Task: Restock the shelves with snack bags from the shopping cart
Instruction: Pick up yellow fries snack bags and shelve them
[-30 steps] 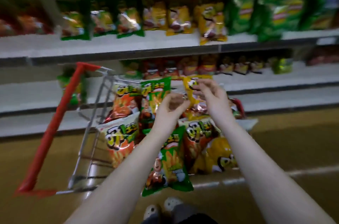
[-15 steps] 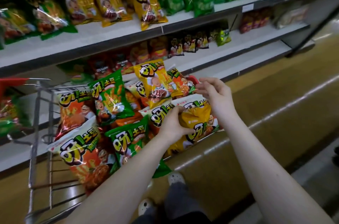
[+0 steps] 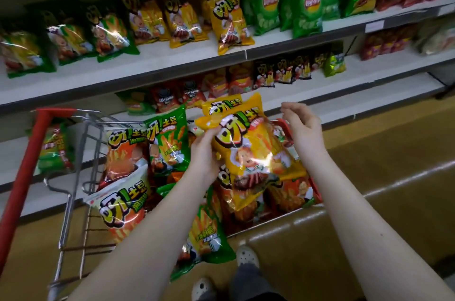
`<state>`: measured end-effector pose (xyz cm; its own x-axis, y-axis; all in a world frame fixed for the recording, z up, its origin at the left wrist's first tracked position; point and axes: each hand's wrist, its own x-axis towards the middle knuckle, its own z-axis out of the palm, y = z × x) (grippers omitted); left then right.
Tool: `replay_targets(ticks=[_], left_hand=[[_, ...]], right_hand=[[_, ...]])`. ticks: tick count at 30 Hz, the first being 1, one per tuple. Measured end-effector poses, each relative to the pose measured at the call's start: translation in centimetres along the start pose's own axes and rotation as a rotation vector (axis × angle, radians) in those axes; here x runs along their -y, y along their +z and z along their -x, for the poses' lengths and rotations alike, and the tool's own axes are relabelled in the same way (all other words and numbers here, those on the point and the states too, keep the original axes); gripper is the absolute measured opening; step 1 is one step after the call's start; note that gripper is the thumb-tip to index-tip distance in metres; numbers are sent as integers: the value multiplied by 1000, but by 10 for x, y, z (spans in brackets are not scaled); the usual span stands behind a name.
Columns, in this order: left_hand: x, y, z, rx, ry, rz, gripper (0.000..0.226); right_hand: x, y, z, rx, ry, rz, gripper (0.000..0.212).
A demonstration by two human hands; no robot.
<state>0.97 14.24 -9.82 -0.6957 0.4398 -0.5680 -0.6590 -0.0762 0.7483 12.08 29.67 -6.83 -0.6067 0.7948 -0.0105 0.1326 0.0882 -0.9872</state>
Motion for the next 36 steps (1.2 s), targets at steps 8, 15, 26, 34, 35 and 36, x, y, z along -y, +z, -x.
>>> replay_targets(ticks=[8, 15, 26, 34, 35, 36], left_hand=[[-44, -32, -10, -89, 80, 146, 30], [-55, -50, -14, -240, 104, 214, 52], [-78, -42, -17, -319, 117, 223, 50], [-106, -29, -15, -175, 169, 108, 65], [-111, -27, -15, -155, 186, 85, 58], [-114, -26, -15, -148, 202, 55, 43]], right_hand=[[-37, 51, -45, 177, 72, 127, 28], [-77, 86, -85, 346, 255, 291, 80], [-75, 100, -107, 400, 225, 350, 63], [-43, 109, -112, 328, 125, 216, 61], [-39, 111, -112, 322, 119, 212, 64], [-36, 112, -111, 317, 119, 209, 69]])
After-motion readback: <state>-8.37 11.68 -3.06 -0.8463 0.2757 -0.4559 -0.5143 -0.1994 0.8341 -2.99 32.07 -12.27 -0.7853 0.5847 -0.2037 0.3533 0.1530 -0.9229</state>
